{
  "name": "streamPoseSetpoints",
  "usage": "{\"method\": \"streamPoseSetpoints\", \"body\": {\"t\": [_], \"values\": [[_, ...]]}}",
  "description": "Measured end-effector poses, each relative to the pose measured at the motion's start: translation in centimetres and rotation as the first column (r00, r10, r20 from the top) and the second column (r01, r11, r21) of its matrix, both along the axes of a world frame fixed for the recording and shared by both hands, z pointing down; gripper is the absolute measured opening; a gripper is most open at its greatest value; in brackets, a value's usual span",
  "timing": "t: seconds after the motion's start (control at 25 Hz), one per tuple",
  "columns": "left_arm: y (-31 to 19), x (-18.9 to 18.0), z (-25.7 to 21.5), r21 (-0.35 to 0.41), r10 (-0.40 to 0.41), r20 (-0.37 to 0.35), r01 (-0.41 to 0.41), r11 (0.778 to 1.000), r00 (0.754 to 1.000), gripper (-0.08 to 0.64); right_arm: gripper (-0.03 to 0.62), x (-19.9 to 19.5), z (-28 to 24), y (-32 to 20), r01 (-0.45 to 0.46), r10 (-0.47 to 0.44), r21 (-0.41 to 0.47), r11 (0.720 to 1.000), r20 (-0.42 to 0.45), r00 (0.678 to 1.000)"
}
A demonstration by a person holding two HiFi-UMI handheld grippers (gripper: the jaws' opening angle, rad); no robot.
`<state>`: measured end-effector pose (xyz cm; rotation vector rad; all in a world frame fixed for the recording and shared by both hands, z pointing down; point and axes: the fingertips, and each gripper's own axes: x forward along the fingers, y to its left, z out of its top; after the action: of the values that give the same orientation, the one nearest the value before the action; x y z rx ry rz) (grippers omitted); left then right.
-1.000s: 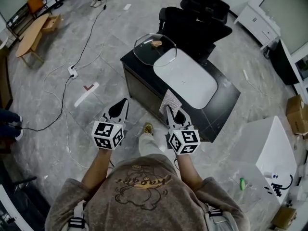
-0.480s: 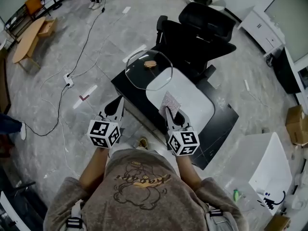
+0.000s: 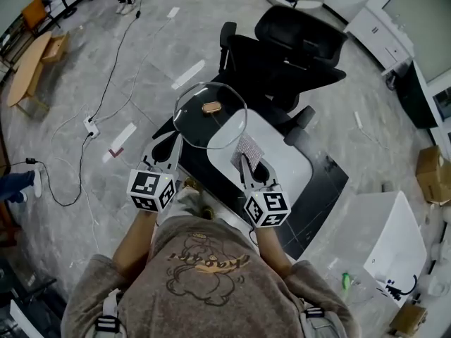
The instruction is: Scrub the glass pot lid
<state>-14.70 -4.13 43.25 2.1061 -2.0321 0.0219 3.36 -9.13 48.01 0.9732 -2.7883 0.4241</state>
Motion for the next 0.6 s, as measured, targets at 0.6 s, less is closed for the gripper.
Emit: {"method": "streamPoseSetpoints", "body": {"t": [0.6], "values": [[-8.9, -0.8, 3.7, -0.11, 0.263, 0.052, -0.256, 0.96, 0.963, 0.256, 0.081, -4.0, 1.4, -5.6, -0.053, 0.052, -0.036, 0.998, -0.011, 0.999]]}}
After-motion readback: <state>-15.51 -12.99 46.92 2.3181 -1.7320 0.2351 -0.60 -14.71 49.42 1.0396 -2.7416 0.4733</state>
